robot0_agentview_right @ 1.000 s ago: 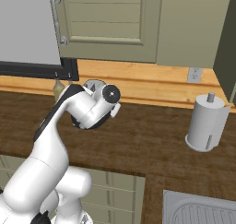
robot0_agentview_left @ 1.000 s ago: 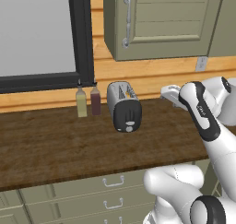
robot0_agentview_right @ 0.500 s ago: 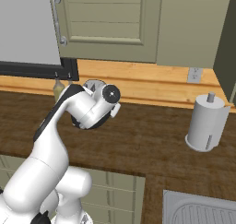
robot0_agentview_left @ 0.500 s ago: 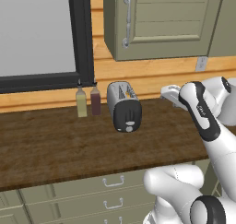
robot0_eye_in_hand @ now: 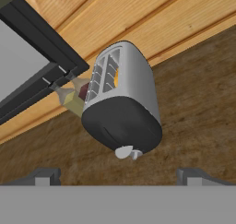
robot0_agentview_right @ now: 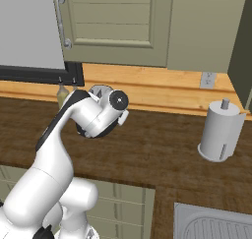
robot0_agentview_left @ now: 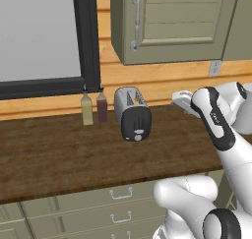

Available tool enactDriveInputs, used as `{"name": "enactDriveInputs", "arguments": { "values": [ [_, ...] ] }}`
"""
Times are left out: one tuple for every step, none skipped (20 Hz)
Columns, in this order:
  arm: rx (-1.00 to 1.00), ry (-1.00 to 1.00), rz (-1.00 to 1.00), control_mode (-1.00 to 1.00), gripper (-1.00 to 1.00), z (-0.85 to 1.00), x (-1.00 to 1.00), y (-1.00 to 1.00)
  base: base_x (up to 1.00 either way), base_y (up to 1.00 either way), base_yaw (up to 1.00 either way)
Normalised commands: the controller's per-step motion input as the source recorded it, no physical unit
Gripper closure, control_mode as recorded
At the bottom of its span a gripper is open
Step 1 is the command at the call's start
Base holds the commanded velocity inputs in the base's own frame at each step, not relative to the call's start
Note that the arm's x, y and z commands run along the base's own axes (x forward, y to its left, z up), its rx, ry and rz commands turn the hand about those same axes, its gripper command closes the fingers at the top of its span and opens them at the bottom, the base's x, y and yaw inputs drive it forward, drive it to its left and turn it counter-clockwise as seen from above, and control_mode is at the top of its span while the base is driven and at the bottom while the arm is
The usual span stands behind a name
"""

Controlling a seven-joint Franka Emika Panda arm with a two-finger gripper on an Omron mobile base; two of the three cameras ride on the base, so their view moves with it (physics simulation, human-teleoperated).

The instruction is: Start the toaster. Once the lever pops up, take the bread to the plate on the dining counter.

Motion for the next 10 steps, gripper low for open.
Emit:
{"name": "enactDriveInputs", "arguments": {
  "values": [
    [0.00,0.00,0.00,-1.00,-1.00,0.00,0.00,0.00,0.00,0.00,0.00],
    [0.00,0.00,0.00,-1.00,-1.00,0.00,0.00,0.00,0.00,0.00,0.00],
    [0.00,0.00,0.00,-1.00,-1.00,0.00,0.00,0.00,0.00,0.00,0.00],
    [0.00,0.00,0.00,-1.00,-1.00,0.00,0.00,0.00,0.00,0.00,0.00],
    [0.00,0.00,0.00,-1.00,-1.00,0.00,0.00,0.00,0.00,0.00,0.00],
    [0.00,0.00,0.00,-1.00,-1.00,0.00,0.00,0.00,0.00,0.00,0.00],
    [0.00,0.00,0.00,-1.00,-1.00,0.00,0.00,0.00,0.00,0.00,0.00],
    [0.00,0.00,0.00,-1.00,-1.00,0.00,0.00,0.00,0.00,0.00,0.00],
    [0.00,0.00,0.00,-1.00,-1.00,0.00,0.00,0.00,0.00,0.00,0.00],
    [0.00,0.00,0.00,-1.00,-1.00,0.00,0.00,0.00,0.00,0.00,0.00]
  ]
}}
